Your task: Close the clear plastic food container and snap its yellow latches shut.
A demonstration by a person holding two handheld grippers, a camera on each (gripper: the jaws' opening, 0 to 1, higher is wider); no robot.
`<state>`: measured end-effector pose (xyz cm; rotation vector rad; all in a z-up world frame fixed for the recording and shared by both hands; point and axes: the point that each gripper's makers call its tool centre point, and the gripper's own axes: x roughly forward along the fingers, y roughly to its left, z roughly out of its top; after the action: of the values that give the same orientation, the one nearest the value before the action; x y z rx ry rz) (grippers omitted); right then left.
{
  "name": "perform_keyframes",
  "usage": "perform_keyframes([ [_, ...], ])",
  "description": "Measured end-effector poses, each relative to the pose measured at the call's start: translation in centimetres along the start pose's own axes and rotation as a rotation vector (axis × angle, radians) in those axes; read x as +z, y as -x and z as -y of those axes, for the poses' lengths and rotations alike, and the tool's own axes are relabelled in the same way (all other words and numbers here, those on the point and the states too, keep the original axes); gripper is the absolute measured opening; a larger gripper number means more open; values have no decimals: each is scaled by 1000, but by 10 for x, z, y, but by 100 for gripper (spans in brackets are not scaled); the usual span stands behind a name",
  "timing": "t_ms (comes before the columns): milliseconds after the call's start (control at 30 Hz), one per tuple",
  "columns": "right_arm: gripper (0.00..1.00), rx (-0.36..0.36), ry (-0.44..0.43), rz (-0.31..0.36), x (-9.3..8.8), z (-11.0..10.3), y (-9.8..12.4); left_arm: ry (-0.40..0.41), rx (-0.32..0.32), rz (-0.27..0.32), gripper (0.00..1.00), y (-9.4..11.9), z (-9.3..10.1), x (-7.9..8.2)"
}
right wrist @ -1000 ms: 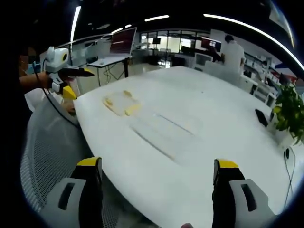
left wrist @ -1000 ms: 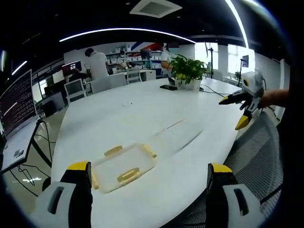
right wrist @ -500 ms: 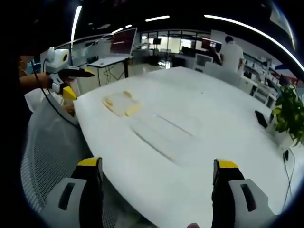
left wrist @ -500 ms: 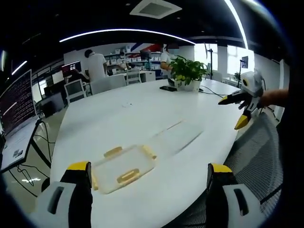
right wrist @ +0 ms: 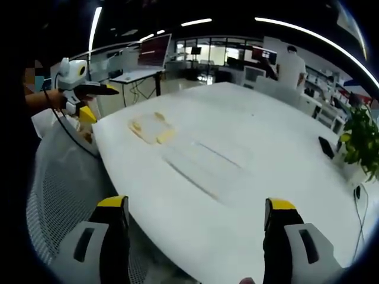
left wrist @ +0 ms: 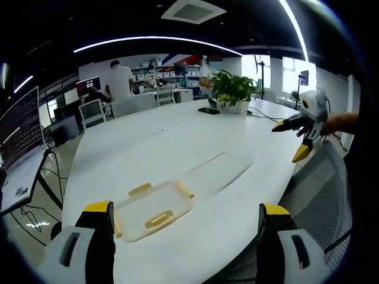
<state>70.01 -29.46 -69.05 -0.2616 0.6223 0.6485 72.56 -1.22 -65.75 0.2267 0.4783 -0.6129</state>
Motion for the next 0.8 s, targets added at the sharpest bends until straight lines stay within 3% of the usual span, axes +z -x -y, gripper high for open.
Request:
perform_keyframes([
  [800, 91, 18, 29, 1, 8, 0, -2, -5, 9, -15, 97, 3, -12, -2],
])
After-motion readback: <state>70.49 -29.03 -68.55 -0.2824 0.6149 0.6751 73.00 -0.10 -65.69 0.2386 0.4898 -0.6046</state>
